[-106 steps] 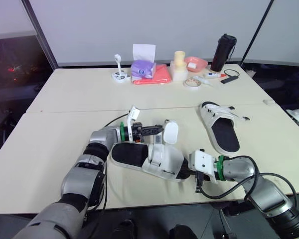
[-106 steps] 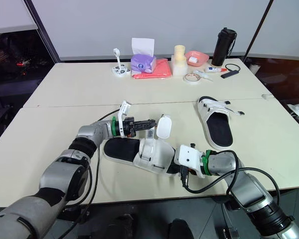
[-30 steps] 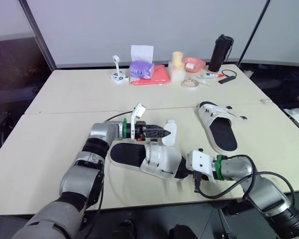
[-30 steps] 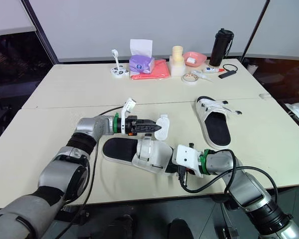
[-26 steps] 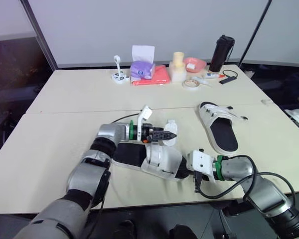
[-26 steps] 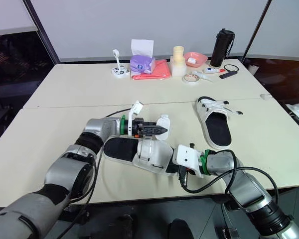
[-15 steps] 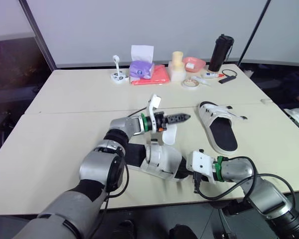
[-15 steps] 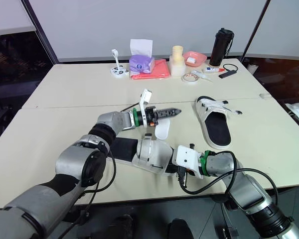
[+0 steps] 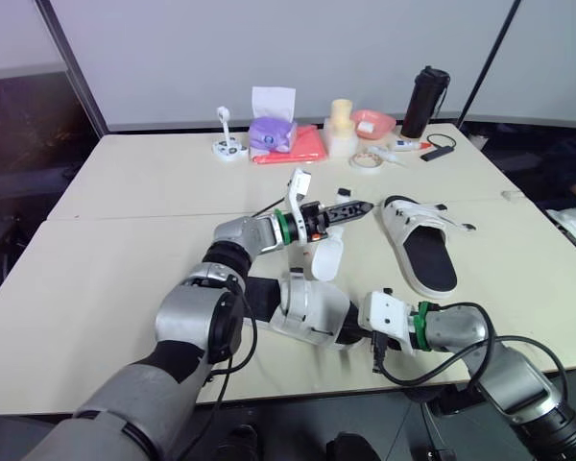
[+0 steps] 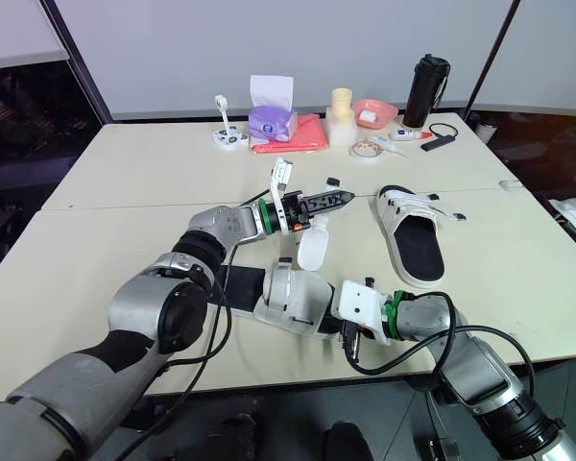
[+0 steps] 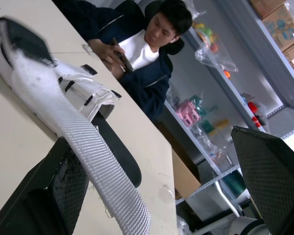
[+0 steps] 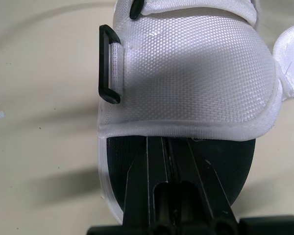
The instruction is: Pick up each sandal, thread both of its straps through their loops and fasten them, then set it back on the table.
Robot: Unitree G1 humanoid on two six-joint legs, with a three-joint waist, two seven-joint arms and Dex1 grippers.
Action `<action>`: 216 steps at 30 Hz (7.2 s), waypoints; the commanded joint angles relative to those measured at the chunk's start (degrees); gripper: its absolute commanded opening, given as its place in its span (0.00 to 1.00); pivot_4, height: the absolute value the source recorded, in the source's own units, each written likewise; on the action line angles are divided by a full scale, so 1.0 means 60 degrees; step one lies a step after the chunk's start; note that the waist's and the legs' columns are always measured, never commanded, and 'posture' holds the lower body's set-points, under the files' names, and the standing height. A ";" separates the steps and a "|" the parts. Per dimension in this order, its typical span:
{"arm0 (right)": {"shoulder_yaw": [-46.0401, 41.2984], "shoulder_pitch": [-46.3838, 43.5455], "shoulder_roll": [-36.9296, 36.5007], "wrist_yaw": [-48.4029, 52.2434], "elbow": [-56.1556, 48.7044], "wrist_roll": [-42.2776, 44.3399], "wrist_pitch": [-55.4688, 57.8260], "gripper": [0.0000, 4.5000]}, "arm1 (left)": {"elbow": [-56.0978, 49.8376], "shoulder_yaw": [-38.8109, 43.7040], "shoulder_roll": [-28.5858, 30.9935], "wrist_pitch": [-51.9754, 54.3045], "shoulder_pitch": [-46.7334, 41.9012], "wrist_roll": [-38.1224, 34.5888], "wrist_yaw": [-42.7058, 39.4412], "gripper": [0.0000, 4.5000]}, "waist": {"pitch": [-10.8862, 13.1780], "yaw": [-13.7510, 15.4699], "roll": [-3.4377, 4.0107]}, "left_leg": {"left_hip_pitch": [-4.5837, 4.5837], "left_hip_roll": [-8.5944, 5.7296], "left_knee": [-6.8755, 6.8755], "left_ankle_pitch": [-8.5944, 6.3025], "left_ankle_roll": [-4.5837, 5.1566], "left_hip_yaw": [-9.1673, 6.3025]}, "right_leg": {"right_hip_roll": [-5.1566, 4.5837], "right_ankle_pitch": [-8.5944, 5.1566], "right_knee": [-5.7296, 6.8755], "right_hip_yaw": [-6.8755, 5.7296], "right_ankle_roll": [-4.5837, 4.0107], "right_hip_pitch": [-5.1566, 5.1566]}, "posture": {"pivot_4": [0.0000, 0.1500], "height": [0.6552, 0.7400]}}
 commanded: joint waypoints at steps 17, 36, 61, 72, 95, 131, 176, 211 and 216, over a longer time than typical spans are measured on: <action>0.0413 0.0144 -0.0047 0.0258 0.0329 -0.0191 0.0060 0.00 | -0.6591 -0.3120 0.1112 -0.1420 0.2579 0.0417 -0.4431 0.02 | -0.0003 -0.0015 0.0009 | 0.0004 0.0012 -0.0003 0.0002 -0.0005 0.0011 | 0.0001 0.0001 0.0011 0.0011 -0.0007 -0.0008 | 1.00 0.93; 0.0611 0.0210 -0.0304 0.0960 0.0273 -0.0101 -0.0052 0.00 | -1.0628 -0.6686 0.3288 -0.6993 0.5993 0.1301 -0.5857 0.07 | -0.0008 0.0026 0.0019 | 0.0006 0.0035 -0.0011 -0.0002 0.0000 0.0006 | -0.0009 -0.0012 -0.0007 0.0015 -0.0035 -0.0003 | 1.00 0.93; 0.0852 -0.1533 -0.0103 0.2221 0.3696 -0.0510 -0.2240 0.00 | -0.9262 -0.4592 0.4902 -0.5802 0.6049 0.1497 -0.2835 0.97 | -0.0008 0.0021 0.0018 | 0.0126 0.0039 -0.0005 -0.0002 0.0002 -0.0008 | -0.0007 -0.0031 -0.0043 0.0003 -0.0062 0.0131 | 1.00 0.93; 0.0856 -0.0659 -0.0257 0.1952 0.2414 -0.0534 -0.1843 0.00 | -1.2979 -0.4207 0.7007 0.3191 0.8041 -0.3392 -0.3696 0.97 | -0.0005 0.0052 0.0028 | 0.0124 0.0051 -0.0040 -0.0008 0.0000 -0.0012 | -0.0004 -0.0036 -0.0038 0.0006 -0.0068 0.0081 | 1.00 0.93; 0.0432 0.0423 -0.0179 0.1033 -0.0004 -0.0145 0.0138 0.00 | -1.2148 -0.5819 0.3572 0.1871 0.8786 -0.1404 -0.0885 0.97 | -0.0006 0.0081 0.0031 | 0.0075 0.0054 -0.0056 -0.0025 -0.0002 -0.0002 | -0.0024 -0.0055 -0.0099 0.0017 -0.0106 0.0077 | 1.00 0.93; 0.0715 0.0120 0.0325 0.0574 0.0459 -0.0641 0.0037 0.00 | -0.8353 -0.5050 0.3556 0.3034 0.4347 -0.2419 -0.3547 0.00 | 0.0004 -0.0014 0.0020 | 0.0079 0.0057 -0.0067 -0.0028 -0.0006 0.0027 | -0.0005 -0.0051 -0.0098 0.0009 -0.0099 0.0065 | 1.00 0.93; 0.0951 0.0591 0.0311 0.0219 -0.0003 -0.0947 0.0247 0.00 | -0.6058 -0.5264 0.2128 0.2318 0.3778 -0.0455 -0.5160 0.00 | 0.0011 0.0010 0.0009 | 0.0068 0.0059 -0.0067 -0.0029 -0.0007 0.0019 | -0.0001 -0.0039 -0.0096 -0.0003 -0.0060 0.0063 | 1.00 0.93; 0.0966 0.0465 0.0269 0.0202 0.0147 -0.1055 0.0164 0.00 | -0.5337 -0.5379 0.1551 -0.2131 0.4631 0.1273 -0.4091 0.00 | 0.0003 0.0044 0.0013 | 0.0077 0.0060 -0.0065 -0.0029 -0.0007 0.0015 | -0.0008 -0.0040 -0.0099 -0.0003 -0.0063 0.0078 | 1.00 0.93; 0.0937 0.0487 0.0251 0.0219 0.0122 -0.1056 0.0166 0.00 | -0.5336 -0.5068 0.1425 -0.2403 0.4641 0.1064 -0.4339 0.00 | 0.0003 0.0050 0.0013 | 0.0080 0.0058 -0.0058 -0.0029 -0.0007 0.0013 | -0.0008 -0.0041 -0.0098 -0.0008 -0.0063 0.0088 | 1.00 0.93</action>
